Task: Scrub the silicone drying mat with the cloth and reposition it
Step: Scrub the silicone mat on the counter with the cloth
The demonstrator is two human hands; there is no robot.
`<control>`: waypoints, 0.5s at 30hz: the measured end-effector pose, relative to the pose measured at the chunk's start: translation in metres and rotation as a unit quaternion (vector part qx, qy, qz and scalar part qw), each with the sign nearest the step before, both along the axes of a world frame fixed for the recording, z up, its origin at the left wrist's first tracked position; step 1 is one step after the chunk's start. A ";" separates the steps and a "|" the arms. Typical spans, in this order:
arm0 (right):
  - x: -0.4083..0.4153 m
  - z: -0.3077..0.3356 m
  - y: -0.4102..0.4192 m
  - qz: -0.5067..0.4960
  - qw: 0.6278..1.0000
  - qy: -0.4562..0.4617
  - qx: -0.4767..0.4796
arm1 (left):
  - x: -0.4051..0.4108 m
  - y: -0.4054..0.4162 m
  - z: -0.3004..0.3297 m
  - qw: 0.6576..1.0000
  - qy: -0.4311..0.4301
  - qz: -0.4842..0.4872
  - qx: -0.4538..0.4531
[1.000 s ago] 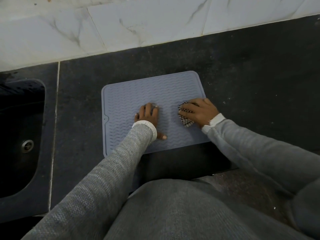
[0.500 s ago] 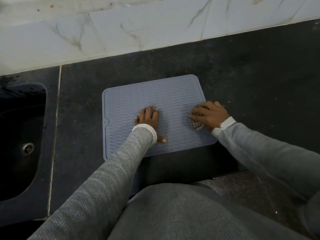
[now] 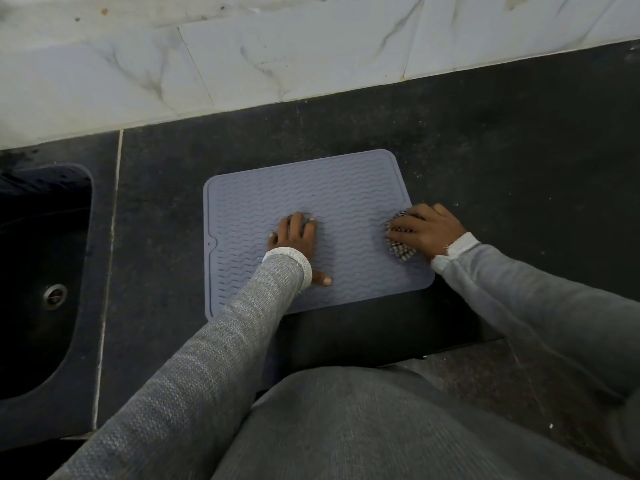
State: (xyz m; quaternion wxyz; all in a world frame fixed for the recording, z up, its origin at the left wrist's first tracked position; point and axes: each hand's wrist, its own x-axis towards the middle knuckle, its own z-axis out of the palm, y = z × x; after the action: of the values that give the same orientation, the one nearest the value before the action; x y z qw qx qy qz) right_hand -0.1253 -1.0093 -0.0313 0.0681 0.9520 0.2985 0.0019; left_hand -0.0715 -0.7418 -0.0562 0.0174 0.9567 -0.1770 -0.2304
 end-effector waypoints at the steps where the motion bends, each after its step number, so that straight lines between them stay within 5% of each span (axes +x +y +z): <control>1: 0.003 0.001 0.010 -0.002 1.000 -0.016 0.016 | 0.000 0.000 0.000 1.000 0.000 0.000 0.002; 7: 0.013 -0.009 0.075 0.040 0.999 0.006 -0.012 | 0.000 -0.001 0.002 1.000 0.002 -0.002 0.010; 15: -0.001 -0.010 0.011 0.058 0.997 0.013 -0.046 | -0.001 0.002 0.002 1.000 -0.004 -0.009 -0.006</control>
State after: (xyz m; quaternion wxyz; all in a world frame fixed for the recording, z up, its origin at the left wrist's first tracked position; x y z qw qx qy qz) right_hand -0.1263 -0.9984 -0.0415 0.1082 0.9288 0.3539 -0.0201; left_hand -0.0724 -0.7403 -0.0545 0.0200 0.9559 -0.1872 -0.2253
